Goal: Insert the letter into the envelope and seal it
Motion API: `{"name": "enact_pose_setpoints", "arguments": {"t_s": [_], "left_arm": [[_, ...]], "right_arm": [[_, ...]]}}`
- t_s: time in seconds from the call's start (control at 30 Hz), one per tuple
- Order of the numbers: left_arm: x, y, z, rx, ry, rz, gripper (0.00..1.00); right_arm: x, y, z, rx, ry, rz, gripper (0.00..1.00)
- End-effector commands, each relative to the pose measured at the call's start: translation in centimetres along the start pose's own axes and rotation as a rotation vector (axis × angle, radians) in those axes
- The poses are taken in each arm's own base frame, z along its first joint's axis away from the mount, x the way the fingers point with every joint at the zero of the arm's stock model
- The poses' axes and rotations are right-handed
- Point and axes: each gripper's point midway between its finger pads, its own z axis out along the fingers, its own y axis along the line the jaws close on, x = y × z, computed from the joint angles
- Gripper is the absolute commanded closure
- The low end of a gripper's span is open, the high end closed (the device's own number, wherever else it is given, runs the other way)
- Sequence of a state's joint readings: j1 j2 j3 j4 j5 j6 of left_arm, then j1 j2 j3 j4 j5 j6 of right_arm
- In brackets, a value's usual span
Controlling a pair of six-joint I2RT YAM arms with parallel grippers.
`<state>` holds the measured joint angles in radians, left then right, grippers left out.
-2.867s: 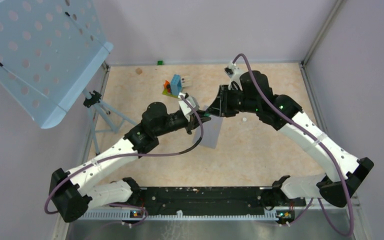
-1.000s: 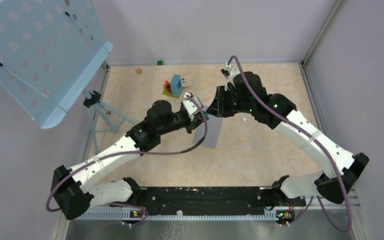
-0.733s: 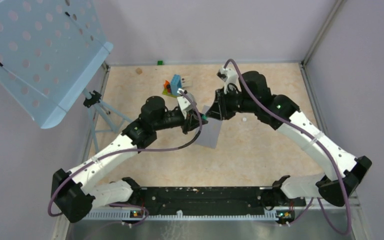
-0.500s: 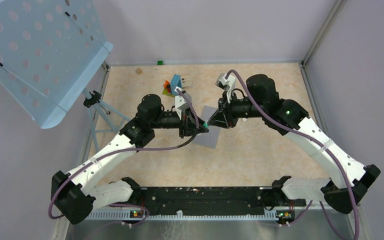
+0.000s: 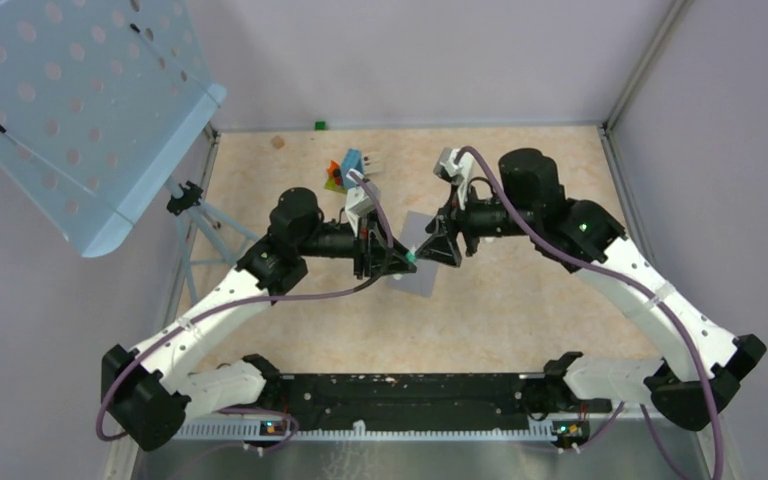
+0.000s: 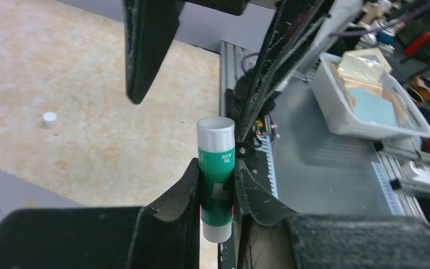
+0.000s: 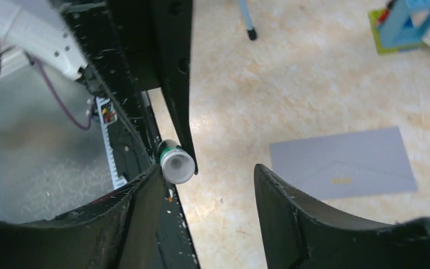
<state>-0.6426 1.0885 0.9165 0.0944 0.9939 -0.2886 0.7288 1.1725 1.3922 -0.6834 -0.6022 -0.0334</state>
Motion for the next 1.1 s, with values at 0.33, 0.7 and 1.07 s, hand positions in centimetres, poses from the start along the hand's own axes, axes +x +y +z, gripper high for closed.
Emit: {"name": "enact_pose_setpoints", "arguments": {"t_s": [0.33, 0.7, 1.07], "left_arm": [[-3.5, 10.7, -2.7, -0.619, -0.418, -0.305, 1.0], [-1.1, 15.0, -4.7, -0.851, -0.521, -0.55, 1.0], [-0.4, 15.8, -5.5, -0.903, -0.545, -0.559, 1.0]], "right_arm": [[2.6, -13.6, -5.2, 0.779, -0.083, 0.5, 0.44], [14.0, -20.6, -3.9, 1.021, 0.115, 0.608, 0.53], [20.9, -26.9, -2.9, 1.077, 0.182, 0.705, 0.6]]}}
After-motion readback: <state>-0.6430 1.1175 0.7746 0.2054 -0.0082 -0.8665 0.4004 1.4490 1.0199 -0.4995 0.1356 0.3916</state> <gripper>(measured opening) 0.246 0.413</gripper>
